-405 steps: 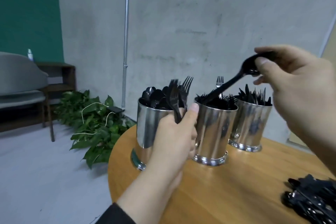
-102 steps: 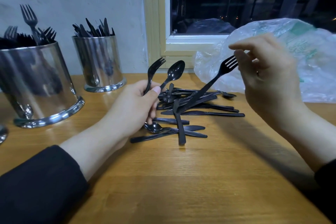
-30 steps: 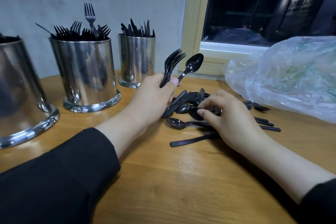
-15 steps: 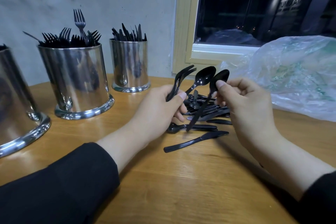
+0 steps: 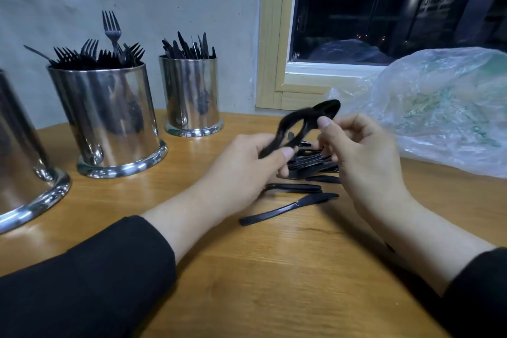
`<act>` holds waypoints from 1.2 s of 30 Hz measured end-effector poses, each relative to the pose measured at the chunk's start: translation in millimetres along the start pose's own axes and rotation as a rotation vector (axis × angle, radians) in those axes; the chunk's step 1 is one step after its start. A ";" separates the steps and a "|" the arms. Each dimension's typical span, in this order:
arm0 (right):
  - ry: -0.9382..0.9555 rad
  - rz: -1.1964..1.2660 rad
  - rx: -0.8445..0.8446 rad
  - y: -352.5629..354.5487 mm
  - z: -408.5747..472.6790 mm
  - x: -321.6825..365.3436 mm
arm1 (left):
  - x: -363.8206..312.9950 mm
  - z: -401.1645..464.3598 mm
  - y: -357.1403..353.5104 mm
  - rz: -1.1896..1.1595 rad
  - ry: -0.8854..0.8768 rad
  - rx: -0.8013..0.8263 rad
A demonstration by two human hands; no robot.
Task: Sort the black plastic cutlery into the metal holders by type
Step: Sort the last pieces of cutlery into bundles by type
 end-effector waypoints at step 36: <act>-0.083 -0.217 0.303 3.1 -8.0 -3.6 | 18.4 7.0 5.5 -0.245 0.109 -0.379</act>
Point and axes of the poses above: each hand's wrist, its own z-axis towards the middle knuckle, its own y-axis out of the back of the hand, x = y × z, the point moved 1 cm from there along z, towards the middle knuckle, and after that the axes turned 10 degrees about x, right-handed, at the moved point
